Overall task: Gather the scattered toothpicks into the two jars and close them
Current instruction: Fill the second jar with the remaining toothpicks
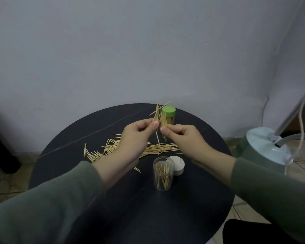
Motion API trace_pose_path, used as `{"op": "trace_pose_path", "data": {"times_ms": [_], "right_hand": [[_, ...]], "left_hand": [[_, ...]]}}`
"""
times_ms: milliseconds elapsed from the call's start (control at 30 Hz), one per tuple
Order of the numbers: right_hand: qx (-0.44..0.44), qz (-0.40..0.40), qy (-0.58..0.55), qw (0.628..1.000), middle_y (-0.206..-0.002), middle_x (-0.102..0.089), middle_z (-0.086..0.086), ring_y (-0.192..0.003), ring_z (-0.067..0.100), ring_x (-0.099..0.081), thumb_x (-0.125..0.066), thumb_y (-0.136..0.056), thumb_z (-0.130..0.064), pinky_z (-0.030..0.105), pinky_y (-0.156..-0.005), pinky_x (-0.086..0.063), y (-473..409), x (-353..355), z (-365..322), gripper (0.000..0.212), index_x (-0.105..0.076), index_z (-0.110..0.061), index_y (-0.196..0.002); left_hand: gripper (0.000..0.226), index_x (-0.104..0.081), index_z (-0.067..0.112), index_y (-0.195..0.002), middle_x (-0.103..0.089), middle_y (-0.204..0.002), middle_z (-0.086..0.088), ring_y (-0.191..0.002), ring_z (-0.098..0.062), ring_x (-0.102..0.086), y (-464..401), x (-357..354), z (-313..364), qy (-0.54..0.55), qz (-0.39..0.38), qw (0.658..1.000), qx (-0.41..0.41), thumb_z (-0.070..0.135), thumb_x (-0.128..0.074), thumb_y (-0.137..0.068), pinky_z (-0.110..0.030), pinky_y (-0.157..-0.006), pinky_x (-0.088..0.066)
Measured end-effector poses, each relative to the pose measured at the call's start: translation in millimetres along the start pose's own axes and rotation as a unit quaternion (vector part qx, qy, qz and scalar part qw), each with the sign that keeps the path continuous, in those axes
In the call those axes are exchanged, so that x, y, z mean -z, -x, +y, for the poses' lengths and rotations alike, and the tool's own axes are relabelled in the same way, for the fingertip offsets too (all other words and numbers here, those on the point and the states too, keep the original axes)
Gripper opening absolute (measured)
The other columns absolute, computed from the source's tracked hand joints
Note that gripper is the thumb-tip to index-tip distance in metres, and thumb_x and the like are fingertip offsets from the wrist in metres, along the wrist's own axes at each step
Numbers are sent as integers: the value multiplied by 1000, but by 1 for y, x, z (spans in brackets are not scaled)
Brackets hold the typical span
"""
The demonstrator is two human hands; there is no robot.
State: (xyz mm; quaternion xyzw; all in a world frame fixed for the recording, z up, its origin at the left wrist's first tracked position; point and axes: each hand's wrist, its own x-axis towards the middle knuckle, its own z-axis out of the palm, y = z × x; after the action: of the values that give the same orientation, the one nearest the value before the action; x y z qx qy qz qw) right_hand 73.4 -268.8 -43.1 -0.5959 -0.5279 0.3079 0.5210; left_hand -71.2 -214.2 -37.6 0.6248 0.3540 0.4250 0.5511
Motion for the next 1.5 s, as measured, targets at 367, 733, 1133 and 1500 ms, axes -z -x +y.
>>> {"op": "trace_pose_path", "data": {"times_ms": [367,733,1133,1500], "right_hand": [[-2,-14,-22,1000,-94,-70,-1,-93,3,-64,-62,-90,-27,15,-80,-48,34,-3,5,17,-71,-31,-104],[-22,30,-100,994,-93,-72,-7,-95,1,-65,-64,-89,-24,21,-85,-48,42,-8,5,14,-76,-23,-97],[0,19,-79,997,-99,-72,-6,-100,3,-64,-65,-88,-22,22,-90,-50,54,-13,14,14,-77,-23,-97],[22,20,-42,999,-102,-72,-3,-102,3,-63,-65,-89,-20,17,-83,-51,49,-20,29,21,-75,-16,-107]], "left_hand": [[15,-71,22,-102,-73,-87,19,-82,15,-62,28,-2,-16,48,-7,998,47,22,-60,-92,-13,-68,-42],[16,-74,20,-100,-75,-96,3,-100,-10,-66,38,5,-30,21,-29,999,31,18,-66,-86,-25,-89,-48],[22,-76,14,-101,-74,-101,0,-103,-14,-66,43,7,-42,14,-61,998,19,21,-70,-81,-31,-93,-49],[15,-76,11,-97,-75,-98,-3,-99,-14,-68,35,15,-45,8,-92,996,18,12,-69,-84,-26,-87,-50]]}}
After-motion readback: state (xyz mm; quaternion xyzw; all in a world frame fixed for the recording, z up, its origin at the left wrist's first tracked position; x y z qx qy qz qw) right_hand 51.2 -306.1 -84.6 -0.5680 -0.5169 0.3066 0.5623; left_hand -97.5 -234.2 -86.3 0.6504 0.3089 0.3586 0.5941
